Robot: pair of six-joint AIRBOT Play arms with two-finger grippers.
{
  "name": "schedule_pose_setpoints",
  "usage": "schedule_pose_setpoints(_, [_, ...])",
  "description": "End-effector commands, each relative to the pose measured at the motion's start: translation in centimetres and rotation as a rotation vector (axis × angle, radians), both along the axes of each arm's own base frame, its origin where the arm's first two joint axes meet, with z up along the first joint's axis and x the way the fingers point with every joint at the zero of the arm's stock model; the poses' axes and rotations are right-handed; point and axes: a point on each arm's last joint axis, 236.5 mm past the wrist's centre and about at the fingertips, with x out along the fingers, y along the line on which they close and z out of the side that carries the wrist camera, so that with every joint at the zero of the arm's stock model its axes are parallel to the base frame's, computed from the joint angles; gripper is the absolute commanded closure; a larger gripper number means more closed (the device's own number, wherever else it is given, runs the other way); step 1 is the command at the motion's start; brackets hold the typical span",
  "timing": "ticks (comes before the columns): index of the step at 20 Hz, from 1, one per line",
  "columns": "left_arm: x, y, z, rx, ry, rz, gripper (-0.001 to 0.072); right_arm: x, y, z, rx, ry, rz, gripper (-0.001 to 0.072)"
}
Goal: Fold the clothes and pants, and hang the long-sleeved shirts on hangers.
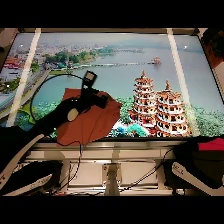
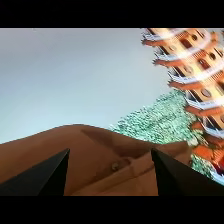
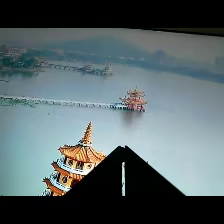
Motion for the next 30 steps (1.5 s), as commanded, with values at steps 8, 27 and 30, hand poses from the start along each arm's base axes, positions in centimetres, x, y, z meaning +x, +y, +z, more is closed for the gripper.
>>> schedule_pose_setpoints(8, [0.0, 22.0, -7.4, 0.053, 0.609, 0.44, 0.0121, -1.3, 2.5, -5.2, 0.099, 0.185, 0.09, 0.0698])
schedule_pose_setpoints(27, [9.7, 24.2, -13.2, -0.03, 0.486, 0.293, 0.0123, -5.3, 4.6, -24.4, 0.284, 0.568, 0.097, 0.0698])
schedule_pose_setpoints(30, [10.1, 24.6, -14.2, -0.022, 0.48, 0.305, 0.0123, -4.8, 4.8, -24.0, 0.301, 0.545, 0.094, 0.0698])
